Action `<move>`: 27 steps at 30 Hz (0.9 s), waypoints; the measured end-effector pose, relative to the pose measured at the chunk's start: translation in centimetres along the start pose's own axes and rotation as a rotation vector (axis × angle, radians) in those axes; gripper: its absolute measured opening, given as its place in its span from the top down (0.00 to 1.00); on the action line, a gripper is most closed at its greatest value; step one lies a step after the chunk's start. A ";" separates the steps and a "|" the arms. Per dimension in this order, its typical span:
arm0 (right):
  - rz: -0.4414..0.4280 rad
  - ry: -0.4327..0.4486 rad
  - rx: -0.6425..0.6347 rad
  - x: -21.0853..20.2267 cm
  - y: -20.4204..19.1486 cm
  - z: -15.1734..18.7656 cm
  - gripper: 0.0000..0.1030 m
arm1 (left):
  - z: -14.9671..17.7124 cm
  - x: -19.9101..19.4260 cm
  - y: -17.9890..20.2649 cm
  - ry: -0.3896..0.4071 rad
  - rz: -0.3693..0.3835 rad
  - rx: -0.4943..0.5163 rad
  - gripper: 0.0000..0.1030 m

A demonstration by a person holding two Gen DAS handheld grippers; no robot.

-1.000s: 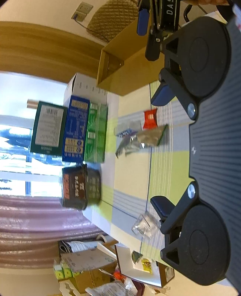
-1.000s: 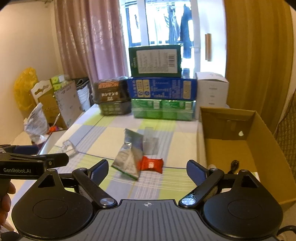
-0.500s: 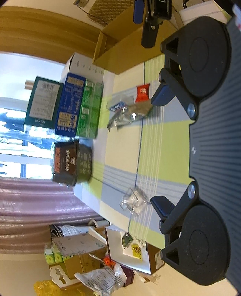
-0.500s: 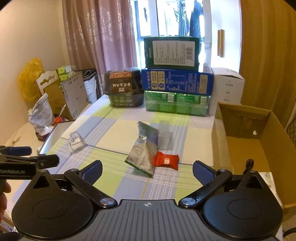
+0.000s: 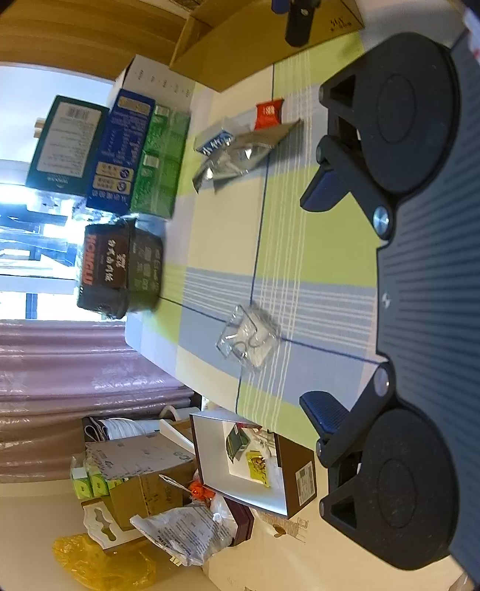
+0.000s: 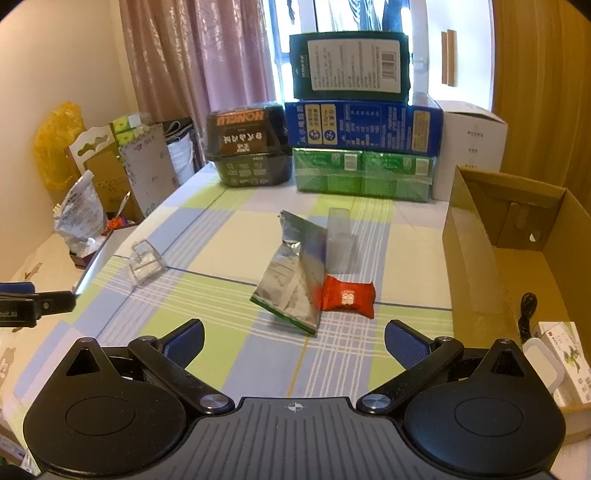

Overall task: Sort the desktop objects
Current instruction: 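Move both open tools back over the table toward the plastic holder and foil bag, then grasp the wire-framed plastic holder with the left tool while the right tool grasps the silver foil bag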

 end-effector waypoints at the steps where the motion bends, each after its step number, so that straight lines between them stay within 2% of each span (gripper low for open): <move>1: 0.001 -0.002 0.001 0.3 0.2 -0.1 0.02 | -0.1 0.4 -0.3 -0.003 -0.003 0.004 0.02; 10: -0.008 -0.033 -0.016 3.4 0.5 -0.6 0.02 | -1.7 4.2 -2.0 -0.018 -0.028 0.088 0.02; 21: -0.041 -0.029 -0.049 7.6 -0.6 -2.5 0.02 | -5.4 10.4 -2.3 0.019 0.029 0.321 0.02; 27: -0.041 -0.027 -0.049 10.2 -1.3 -3.7 0.02 | -6.9 14.1 -3.4 0.014 0.023 0.401 0.02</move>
Point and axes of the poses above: each gripper's, at about its wrist camera, not at the fingertips, and x roughly the way its jaws point, y to its right, z to its underside, the point moved 10 cm from there along x, roughly the way its jaws point, and after that the axes turned 15 degrees about -y, right-handed, at the moved point
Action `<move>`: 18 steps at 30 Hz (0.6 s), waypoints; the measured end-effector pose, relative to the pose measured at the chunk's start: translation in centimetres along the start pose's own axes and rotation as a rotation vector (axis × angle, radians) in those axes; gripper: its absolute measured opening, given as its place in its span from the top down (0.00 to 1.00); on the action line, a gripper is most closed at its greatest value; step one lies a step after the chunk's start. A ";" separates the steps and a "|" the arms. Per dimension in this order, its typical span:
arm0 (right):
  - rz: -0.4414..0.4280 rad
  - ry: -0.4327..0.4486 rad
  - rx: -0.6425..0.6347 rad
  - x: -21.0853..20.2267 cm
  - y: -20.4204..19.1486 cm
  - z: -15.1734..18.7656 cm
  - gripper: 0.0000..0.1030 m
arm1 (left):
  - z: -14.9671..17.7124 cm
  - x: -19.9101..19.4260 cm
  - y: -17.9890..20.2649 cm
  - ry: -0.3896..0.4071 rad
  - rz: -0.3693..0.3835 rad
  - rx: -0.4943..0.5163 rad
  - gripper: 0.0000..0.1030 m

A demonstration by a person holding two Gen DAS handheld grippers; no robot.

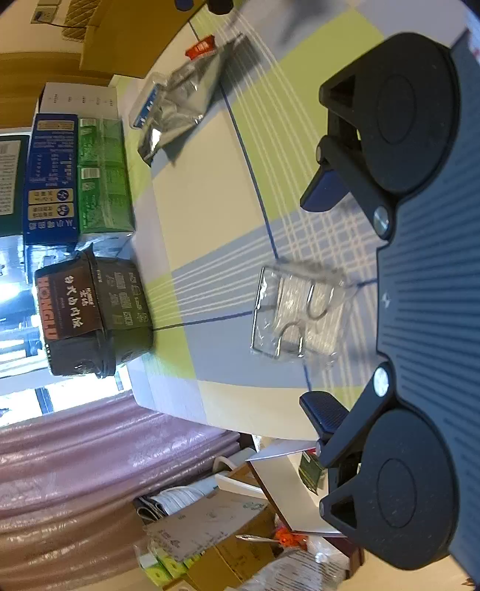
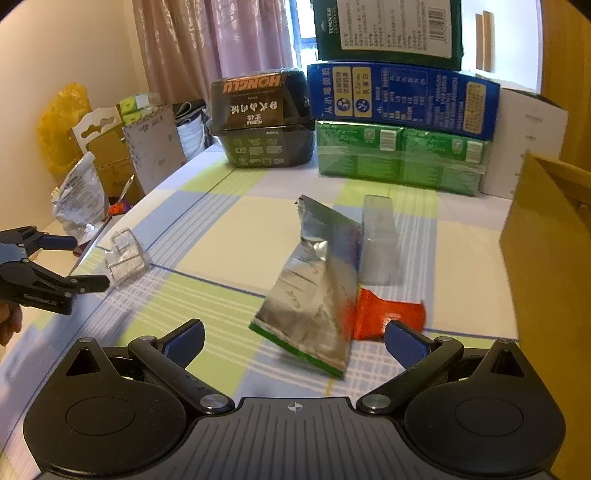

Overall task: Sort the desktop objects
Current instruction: 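Grasp the wire-framed plastic holder with the left tool while the right tool grasps the silver foil bag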

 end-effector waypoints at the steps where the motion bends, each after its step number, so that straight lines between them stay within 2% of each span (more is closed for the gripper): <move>1: 0.000 0.003 0.002 0.4 -0.1 -0.2 0.02 | -0.1 0.4 -0.2 0.000 0.007 0.005 0.02; 9: -0.011 0.028 0.089 3.2 1.0 -2.5 0.02 | -1.4 2.7 -1.3 0.008 0.067 0.008 0.02; 12: -0.009 0.018 0.079 4.1 1.0 -3.0 0.04 | -1.9 3.2 -1.1 0.007 0.095 0.007 0.02; 14: -0.003 0.005 0.062 4.8 0.8 -3.1 0.12 | -2.1 3.7 -1.0 0.000 0.102 0.013 0.03; 18: 0.040 -0.011 0.035 5.8 0.7 -3.2 0.18 | -2.3 4.5 -0.5 -0.022 0.109 0.031 0.12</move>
Point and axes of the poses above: each gripper's, at about its wrist camera, not at the fingertips, and x roughly the way its jaws point, y to its right, z to its underside, the point moved 10 cm from there along x, roughly the way its jaws point, and after that the axes turned 15 degrees about -y, right-handed, at the moved point
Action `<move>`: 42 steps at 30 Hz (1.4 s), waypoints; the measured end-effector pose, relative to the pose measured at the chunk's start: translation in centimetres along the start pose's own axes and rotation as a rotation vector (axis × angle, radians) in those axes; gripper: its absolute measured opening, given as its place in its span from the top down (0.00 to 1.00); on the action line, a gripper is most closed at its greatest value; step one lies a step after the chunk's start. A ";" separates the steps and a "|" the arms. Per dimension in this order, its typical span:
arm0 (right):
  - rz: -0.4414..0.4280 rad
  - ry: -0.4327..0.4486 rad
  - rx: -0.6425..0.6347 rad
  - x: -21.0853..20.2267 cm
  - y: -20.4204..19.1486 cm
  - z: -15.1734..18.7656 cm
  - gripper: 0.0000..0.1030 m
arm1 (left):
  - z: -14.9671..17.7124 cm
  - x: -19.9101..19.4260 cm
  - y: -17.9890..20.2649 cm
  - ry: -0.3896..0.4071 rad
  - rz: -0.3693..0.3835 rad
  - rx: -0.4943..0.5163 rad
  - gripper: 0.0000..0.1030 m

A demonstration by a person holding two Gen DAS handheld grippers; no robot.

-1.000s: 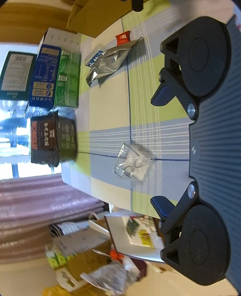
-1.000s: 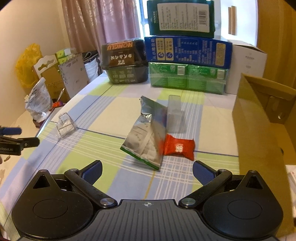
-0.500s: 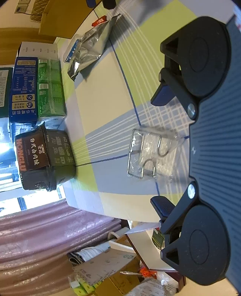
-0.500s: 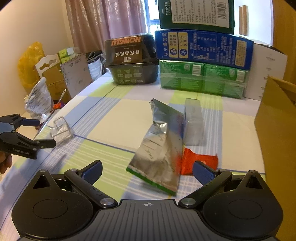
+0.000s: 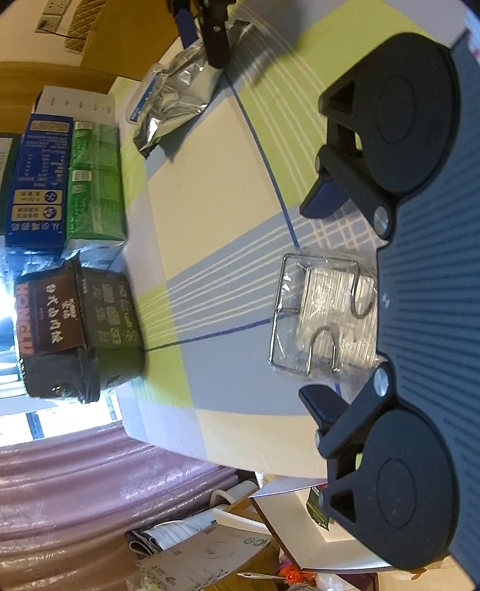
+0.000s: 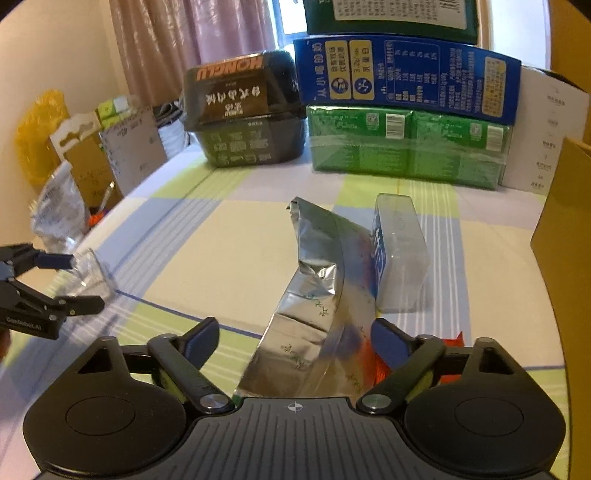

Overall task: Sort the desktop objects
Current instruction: 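Grasp the wire-framed plastic holder with the left tool while the right tool grasps the silver foil bag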

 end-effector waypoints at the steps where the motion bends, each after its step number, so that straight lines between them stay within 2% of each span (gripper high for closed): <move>1: 0.010 -0.005 -0.007 0.2 0.0 0.0 0.20 | 0.0 0.1 0.1 -0.002 -0.004 0.003 0.14; 3: 0.027 -0.013 -0.022 0.6 -0.1 0.0 0.24 | 0.0 0.2 0.2 -0.008 -0.005 0.008 0.18; 4: 0.036 -0.014 -0.025 0.7 -0.1 0.1 0.26 | 0.1 0.2 0.3 -0.010 -0.009 0.011 0.24; 6: 0.048 -0.023 -0.021 0.8 0.1 0.1 0.32 | 0.2 0.1 0.4 -0.017 -0.016 0.012 0.29; 7: 0.055 -0.027 -0.018 0.7 0.2 0.2 0.39 | 0.2 0.1 0.4 -0.023 -0.022 0.010 0.33; 9: 0.060 -0.033 -0.026 0.5 0.3 0.4 0.43 | 0.4 0.0 0.8 -0.040 -0.044 0.022 0.37; 14: 0.087 -0.028 -0.038 -1.4 0.3 1.1 0.62 | 1.4 -1.1 3.2 -0.079 -0.033 0.019 0.41; 19: 0.057 -0.057 -0.010 -4.4 0.2 4.2 0.68 | 2.9 -3.0 7.6 -0.104 0.018 0.010 0.41; 25: -0.078 -0.120 0.144 -8.8 0.9 9.3 0.68 | 3.7 -5.7 13.1 -0.115 0.113 -0.043 0.41; 28: -0.081 -0.134 0.151 -10.5 1.3 11.3 0.68 | 3.8 -6.7 15.5 -0.112 0.124 -0.032 0.41; 30: -0.070 -0.139 0.118 -11.1 1.1 12.1 0.66 | 4.0 -7.3 16.9 -0.106 0.134 -0.037 0.41; 31: -0.063 -0.142 0.098 -11.1 1.0 12.2 0.60 | 4.1 -7.5 17.4 -0.105 0.135 -0.039 0.41; 34: -0.034 -0.171 0.025 -10.5 0.5 11.9 0.33 | 4.4 -7.4 18.5 -0.101 0.106 -0.029 0.41; 35: -0.029 -0.193 -0.011 -10.0 0.1 11.6 0.30 | 4.6 -7.2 18.8 -0.103 0.100 -0.033 0.41; 39: -0.015 -0.299 -0.149 -7.7 -1.0 10.6 0.28 | 5.2 -6.7 18.8 -0.107 0.081 -0.062 0.41; 42: -0.023 -0.371 -0.190 -5.9 -1.1 10.4 0.28 | 5.6 -6.5 18.6 -0.103 0.078 -0.085 0.41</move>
Point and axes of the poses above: each gripper's, at about its wrist camera, not at the fingertips, and x roughly the way its jaws point, y to its right, z to its underside, the point moved 10 cm from there along x, roughly the way its jaws point, and after that the axes turned 15 degrees about -y, right-handed, at the moved point
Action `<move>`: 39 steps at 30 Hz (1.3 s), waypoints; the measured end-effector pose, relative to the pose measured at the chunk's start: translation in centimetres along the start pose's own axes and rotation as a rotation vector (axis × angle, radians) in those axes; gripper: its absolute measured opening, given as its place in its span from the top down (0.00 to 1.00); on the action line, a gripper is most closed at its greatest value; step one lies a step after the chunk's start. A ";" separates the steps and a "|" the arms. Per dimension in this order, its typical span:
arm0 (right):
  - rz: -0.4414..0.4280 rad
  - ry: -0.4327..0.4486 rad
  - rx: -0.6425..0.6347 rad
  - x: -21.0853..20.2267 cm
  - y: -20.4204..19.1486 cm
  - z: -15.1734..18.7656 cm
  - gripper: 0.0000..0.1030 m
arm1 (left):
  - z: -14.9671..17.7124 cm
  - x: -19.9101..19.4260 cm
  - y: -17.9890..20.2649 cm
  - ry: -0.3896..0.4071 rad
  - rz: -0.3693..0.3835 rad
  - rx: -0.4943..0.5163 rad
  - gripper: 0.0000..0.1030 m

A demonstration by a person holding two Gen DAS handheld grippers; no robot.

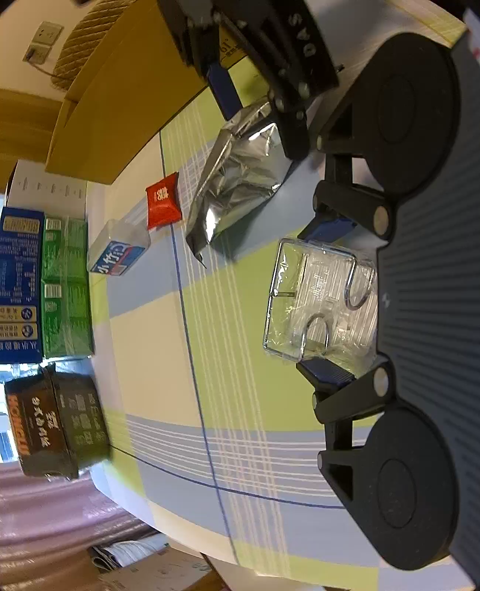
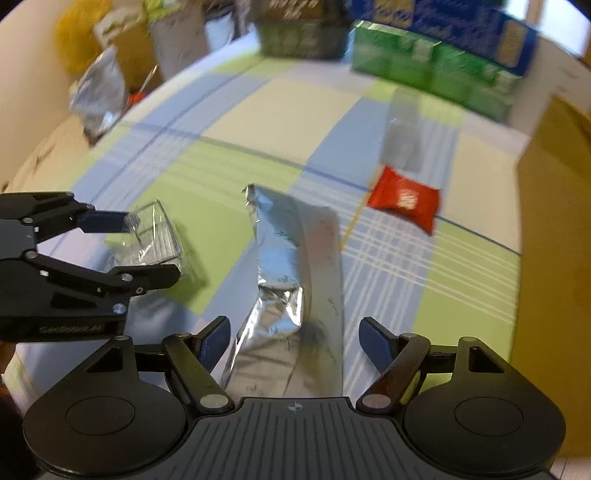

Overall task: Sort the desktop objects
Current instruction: 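Grasp the wire-framed plastic holder with the left tool while the right tool grasps the silver foil bag, then carry the plastic holder and foil bag over the cardboard box with both tools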

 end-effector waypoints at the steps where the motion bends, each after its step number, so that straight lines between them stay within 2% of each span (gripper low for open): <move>1: 0.001 -0.014 -0.006 0.5 0.1 -0.3 0.28 | 0.1 0.1 -0.1 0.001 0.002 -0.008 0.41; 5: 0.019 -0.056 -0.029 1.8 0.1 -0.6 0.30 | 0.0 0.2 -0.1 0.018 -0.011 0.003 0.40; 7: 0.003 -0.065 -0.020 2.1 0.0 -0.5 0.39 | -0.1 0.3 -0.1 0.028 -0.005 0.005 0.38; 12: 0.014 -0.052 -0.014 2.1 0.4 -0.4 0.46 | -0.3 0.5 -0.1 0.047 -0.008 0.054 0.22; 13: 0.012 -0.049 -0.009 2.0 0.5 -0.4 0.48 | -0.3 0.6 -0.2 0.048 -0.015 0.065 0.21; 20: -0.006 -0.034 0.010 1.5 0.9 -0.3 0.53 | -0.5 1.5 -0.2 0.040 -0.002 0.098 0.23; 22: -0.010 -0.028 0.018 1.4 0.9 -0.4 0.55 | -0.5 1.7 0.0 0.028 0.005 0.111 0.38; 23: -0.013 -0.022 0.025 1.2 1.0 -0.4 0.57 | -0.5 1.6 0.1 0.025 0.006 0.105 0.39; 31: -0.033 -0.008 0.070 -0.2 1.6 0.3 0.60 | -0.6 0.3 1.8 0.026 0.022 0.085 0.40; 39: -0.024 0.039 0.087 -3.5 2.2 0.7 0.60 | -1.1 -1.8 2.7 0.044 0.019 0.023 0.40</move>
Point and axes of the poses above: each gripper's, at about its wrist camera, not at the fingertips, and x roughly the way its jaws point, y to its right, z to its underside, the point moved 10 cm from there along x, roughly the way its jaws point, and after that the axes turned 15 degrees about -y, right-handed, at the moved point
